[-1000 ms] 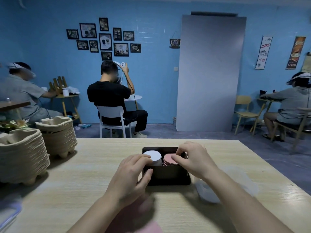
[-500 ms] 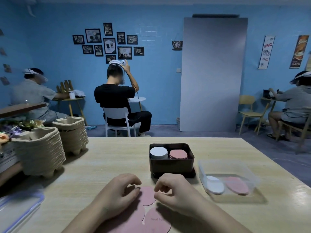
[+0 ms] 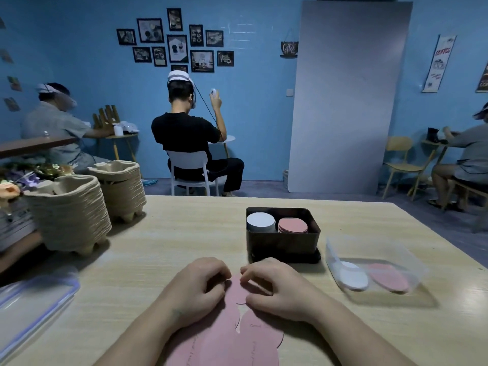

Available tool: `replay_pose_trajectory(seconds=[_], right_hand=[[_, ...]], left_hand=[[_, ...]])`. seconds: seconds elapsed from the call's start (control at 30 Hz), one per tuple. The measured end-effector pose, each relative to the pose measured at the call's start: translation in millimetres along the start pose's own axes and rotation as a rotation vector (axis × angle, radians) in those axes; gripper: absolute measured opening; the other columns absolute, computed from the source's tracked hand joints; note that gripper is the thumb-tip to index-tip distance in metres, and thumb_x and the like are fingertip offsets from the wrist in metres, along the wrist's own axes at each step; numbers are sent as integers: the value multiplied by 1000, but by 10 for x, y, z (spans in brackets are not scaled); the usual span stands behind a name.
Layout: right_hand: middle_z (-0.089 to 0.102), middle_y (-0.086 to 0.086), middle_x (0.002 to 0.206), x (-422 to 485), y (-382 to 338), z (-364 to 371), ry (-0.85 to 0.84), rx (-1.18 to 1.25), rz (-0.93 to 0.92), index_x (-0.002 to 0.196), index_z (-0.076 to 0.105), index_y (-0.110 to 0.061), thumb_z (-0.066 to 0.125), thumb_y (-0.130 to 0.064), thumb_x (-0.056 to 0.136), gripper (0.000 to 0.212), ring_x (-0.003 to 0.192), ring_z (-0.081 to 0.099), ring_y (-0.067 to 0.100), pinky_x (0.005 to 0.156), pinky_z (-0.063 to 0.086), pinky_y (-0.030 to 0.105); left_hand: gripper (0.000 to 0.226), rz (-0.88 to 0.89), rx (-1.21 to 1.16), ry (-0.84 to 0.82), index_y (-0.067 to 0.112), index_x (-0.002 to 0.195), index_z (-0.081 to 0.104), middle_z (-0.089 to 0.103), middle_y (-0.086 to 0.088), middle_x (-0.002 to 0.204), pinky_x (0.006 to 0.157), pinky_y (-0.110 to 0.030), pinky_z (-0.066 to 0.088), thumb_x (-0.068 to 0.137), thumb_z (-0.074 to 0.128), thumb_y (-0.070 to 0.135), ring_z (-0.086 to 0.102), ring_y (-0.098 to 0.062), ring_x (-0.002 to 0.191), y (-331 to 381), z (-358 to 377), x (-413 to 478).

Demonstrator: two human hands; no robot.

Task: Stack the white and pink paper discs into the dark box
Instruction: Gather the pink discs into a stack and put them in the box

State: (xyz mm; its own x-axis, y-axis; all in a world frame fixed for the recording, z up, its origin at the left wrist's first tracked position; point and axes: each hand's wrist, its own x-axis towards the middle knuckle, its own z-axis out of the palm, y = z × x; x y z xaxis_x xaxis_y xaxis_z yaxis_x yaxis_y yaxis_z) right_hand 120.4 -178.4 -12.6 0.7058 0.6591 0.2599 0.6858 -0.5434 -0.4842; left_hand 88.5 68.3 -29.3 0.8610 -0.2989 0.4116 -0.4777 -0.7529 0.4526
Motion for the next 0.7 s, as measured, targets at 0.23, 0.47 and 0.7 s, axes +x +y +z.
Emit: replay_pose_trajectory(seconds=[0.23, 0.47, 0.7], right_hand=[[66, -16, 127, -14, -22, -7, 33, -37, -3, 112, 70, -31, 77, -53, 79, 40, 121, 52, -3, 105, 44, 25], [63, -15, 96, -82, -40, -9, 143, -113, 35, 101, 65, -31, 69, -68, 72, 47, 96, 54, 4, 87, 50, 31], [64, -10, 106, -155, -71, -41, 257, -2, -20, 95, 62, -26, 75, -53, 77, 35, 96, 64, 9, 81, 53, 27]], left_hand=[[13, -32, -7, 6, 31, 91, 66, 65, 20, 88, 80, -27, 50, 83, 56, 35, 59, -1, 88, 77, -39, -29], [12, -44, 3, 16, 32, 91, 64, 64, 20, 88, 80, -27, 49, 83, 56, 36, 58, 0, 88, 98, -43, -37], [27, -19, -3, 1, 37, 98, 65, 64, 23, 92, 82, -30, 51, 82, 68, 58, 59, 0, 92, 89, -28, -47]])
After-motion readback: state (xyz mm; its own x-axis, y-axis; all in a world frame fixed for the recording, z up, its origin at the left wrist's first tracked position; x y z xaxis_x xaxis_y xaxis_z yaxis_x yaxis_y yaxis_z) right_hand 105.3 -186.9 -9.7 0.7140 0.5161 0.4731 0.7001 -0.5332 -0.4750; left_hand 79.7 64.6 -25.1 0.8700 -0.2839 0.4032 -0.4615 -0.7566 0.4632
